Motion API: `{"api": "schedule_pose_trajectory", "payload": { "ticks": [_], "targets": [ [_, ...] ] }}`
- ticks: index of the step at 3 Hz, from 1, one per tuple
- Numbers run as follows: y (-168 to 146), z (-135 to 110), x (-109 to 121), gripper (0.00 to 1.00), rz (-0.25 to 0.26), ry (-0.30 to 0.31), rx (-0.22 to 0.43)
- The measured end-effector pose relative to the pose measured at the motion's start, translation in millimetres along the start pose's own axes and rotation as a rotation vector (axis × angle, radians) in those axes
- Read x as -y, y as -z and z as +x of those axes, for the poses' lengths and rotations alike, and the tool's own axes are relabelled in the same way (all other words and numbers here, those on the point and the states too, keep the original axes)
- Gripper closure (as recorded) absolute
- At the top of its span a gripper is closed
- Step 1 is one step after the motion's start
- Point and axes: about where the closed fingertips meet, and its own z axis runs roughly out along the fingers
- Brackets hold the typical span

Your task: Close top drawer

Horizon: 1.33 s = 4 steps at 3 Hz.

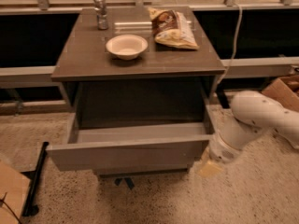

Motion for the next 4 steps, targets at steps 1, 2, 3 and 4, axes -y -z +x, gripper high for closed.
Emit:
{"api": "schedule_pose_trajectory", "payload": {
  "ticks": [1, 2, 3, 4],
  "targets": [
    [0.4, -0.1, -0.2, 1.00, 0.000, 0.000, 0.000],
    [2.7, -21.8, 44.5, 1.00, 0.027, 0.086, 0.032],
    [2.7, -21.8, 44.6, 1.00, 0.027, 0.086, 0.032],
    [3.1, -31.2, 67.6, 1.00, 0.111, 0.086, 0.048]
  ]
}}
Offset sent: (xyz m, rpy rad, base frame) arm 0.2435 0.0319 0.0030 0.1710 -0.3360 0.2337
